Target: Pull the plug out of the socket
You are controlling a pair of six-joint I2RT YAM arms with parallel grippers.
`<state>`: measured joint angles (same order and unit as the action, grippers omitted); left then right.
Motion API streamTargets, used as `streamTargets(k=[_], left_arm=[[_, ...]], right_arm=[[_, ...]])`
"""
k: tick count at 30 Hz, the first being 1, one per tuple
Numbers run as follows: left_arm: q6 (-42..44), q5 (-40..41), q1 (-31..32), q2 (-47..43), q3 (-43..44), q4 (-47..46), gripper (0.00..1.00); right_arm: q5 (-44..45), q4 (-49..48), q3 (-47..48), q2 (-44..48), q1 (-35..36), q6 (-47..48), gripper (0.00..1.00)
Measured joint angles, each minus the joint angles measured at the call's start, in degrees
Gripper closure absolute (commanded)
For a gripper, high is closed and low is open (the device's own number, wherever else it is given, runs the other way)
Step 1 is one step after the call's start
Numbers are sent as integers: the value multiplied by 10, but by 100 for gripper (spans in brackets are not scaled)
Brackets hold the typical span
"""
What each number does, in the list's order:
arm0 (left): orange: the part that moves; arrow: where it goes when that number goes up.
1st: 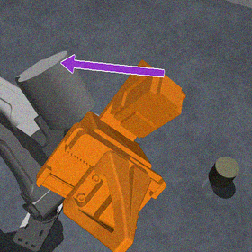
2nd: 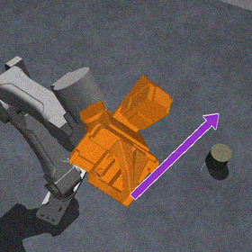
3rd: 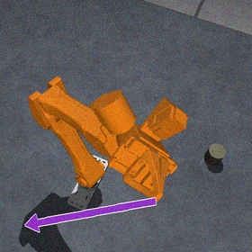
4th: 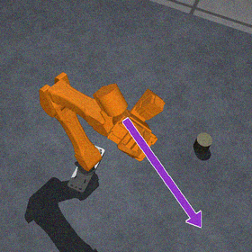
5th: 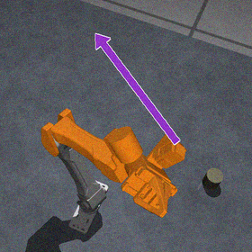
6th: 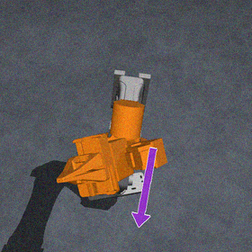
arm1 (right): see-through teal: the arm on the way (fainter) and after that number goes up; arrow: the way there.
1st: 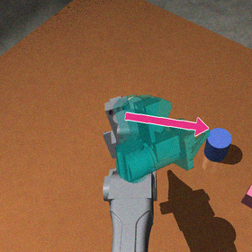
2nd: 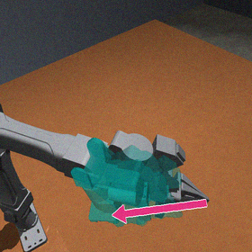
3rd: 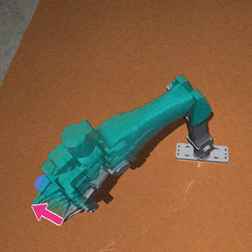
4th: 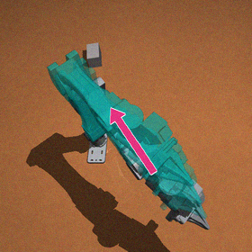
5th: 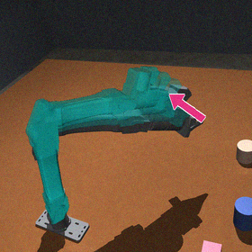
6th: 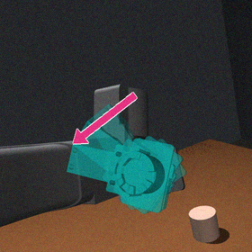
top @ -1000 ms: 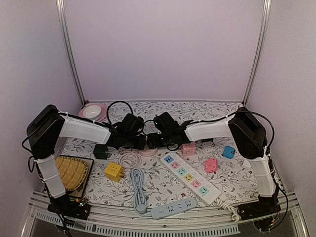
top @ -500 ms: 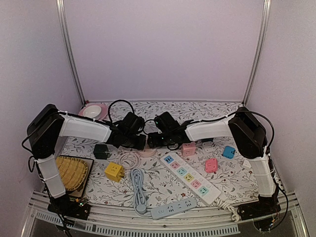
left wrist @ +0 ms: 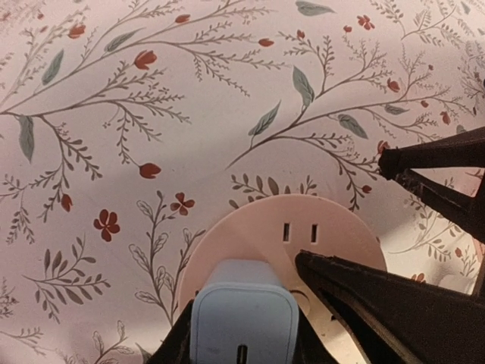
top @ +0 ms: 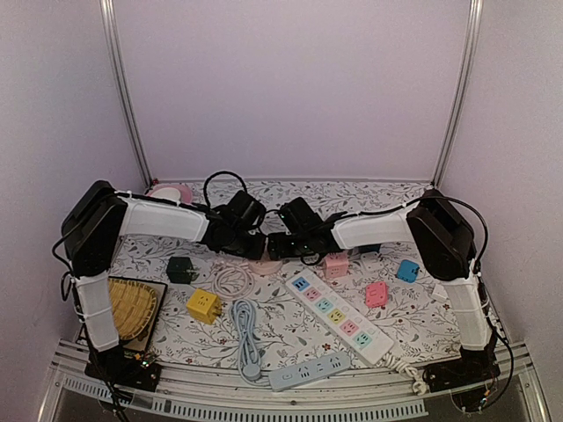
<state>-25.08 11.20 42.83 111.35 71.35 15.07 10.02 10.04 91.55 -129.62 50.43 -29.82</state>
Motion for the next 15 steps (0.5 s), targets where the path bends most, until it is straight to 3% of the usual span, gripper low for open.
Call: streamTargets(k=[9,15], left_arm=[[33,60,23,-19,-51,-57,100],[37,57,16,-37,-81,-79,100]], right_arm=[[-3,0,0,0,2,0,19],[-10,0,0,0,2,0,19]])
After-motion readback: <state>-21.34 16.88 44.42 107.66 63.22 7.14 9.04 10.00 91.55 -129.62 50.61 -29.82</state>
